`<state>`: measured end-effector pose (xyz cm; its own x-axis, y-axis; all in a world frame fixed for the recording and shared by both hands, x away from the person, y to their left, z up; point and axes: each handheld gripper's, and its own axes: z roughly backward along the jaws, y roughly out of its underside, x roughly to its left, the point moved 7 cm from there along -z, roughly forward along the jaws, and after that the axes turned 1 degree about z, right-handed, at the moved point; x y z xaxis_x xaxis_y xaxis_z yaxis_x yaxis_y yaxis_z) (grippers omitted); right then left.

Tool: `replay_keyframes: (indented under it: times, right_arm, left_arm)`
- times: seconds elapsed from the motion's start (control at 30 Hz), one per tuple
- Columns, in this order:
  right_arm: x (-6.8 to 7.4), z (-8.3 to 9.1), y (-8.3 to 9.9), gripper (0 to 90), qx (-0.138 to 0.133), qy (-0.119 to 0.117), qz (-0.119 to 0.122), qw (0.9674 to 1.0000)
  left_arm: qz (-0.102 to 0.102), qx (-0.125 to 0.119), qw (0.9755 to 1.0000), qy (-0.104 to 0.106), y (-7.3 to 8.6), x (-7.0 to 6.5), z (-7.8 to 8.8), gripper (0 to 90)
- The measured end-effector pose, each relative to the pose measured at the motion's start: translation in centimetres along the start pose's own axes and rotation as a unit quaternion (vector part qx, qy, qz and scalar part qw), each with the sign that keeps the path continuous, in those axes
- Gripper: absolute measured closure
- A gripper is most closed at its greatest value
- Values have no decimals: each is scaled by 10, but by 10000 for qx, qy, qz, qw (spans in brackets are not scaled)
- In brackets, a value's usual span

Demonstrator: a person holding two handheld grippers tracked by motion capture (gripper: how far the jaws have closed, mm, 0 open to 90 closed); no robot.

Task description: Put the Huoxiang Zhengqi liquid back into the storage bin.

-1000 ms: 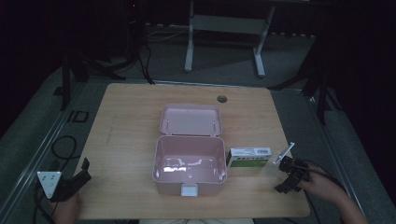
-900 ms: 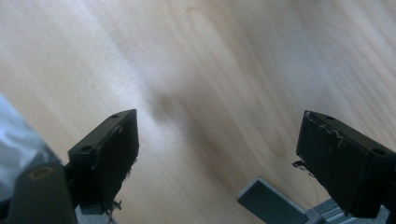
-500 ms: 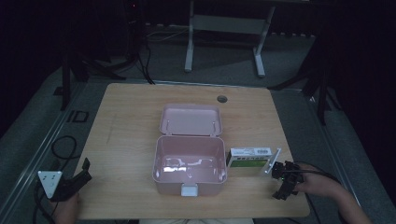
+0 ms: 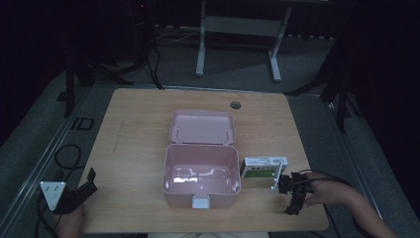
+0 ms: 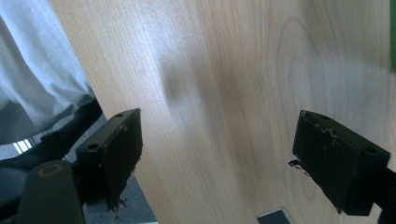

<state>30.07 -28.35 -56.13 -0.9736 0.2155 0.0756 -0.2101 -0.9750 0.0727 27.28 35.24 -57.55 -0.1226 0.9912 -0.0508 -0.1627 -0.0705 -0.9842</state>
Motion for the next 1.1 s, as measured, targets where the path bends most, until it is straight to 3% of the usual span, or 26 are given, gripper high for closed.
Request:
replay_keyframes:
  times: [0.23,0.47,0.77,1.1]
  right_arm:
    - [5,7,-18,184,48,5,326,9995]
    - [9,28,-41,135,-203,54,572,9981]
    - [18,52,-54,202,-234,62,1052,9942]
    - [3,79,-61,244,-275,342,1177,9921]
  left_arm:
    - [10,6,10000,22,0,0,0,59]
    - [14,10,10000,45,0,0,0,59]
    - [19,25,10000,87,0,0,0,59]
    - [28,34,9999,103,0,0,0,59]
